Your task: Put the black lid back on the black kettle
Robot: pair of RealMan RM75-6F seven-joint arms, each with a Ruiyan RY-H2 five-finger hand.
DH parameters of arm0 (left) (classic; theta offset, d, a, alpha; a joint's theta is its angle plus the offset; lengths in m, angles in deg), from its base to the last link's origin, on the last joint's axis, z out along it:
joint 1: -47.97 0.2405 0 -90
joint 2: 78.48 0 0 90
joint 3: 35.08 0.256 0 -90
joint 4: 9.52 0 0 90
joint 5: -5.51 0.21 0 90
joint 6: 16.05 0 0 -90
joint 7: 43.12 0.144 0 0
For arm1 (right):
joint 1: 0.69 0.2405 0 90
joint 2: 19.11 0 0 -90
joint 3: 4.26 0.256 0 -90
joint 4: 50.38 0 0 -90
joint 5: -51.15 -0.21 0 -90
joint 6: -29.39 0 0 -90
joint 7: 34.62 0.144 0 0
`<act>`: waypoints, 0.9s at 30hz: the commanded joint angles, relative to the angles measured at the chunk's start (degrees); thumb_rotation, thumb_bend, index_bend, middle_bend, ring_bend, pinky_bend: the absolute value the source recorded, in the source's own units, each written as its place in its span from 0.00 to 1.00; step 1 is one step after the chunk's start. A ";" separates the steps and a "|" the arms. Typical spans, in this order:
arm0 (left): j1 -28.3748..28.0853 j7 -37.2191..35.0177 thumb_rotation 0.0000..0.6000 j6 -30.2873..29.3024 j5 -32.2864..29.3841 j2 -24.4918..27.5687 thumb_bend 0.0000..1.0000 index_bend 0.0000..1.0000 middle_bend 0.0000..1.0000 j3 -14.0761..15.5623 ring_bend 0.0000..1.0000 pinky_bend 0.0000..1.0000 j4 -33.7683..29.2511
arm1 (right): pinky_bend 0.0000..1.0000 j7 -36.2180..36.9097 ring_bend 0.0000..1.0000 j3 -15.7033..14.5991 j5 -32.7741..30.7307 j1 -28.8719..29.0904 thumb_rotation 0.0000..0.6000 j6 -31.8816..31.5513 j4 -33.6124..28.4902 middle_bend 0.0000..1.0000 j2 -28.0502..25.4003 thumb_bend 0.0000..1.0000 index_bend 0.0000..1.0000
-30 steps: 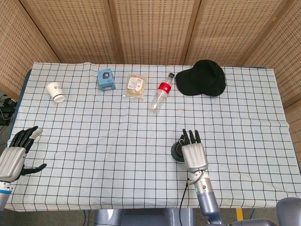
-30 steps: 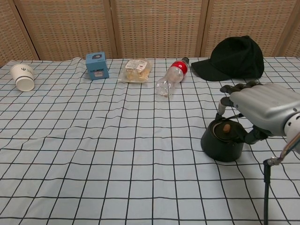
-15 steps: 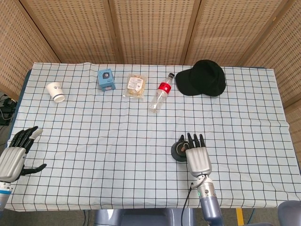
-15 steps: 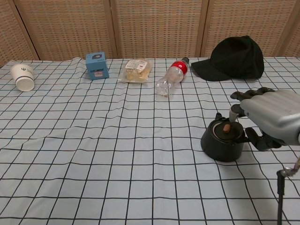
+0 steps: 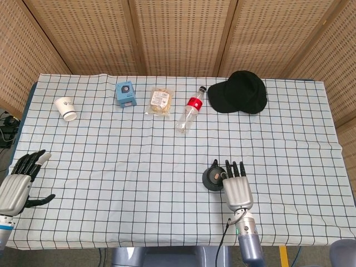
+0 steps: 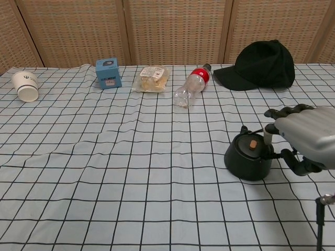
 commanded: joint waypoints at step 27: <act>-0.10 1.37 1.00 -0.01 -1.16 -1.13 0.11 0.00 0.00 -0.67 0.00 0.00 1.04 | 0.00 8.36 0.00 -1.90 15.86 -3.01 1.00 -3.19 -5.71 0.00 -10.92 0.33 0.24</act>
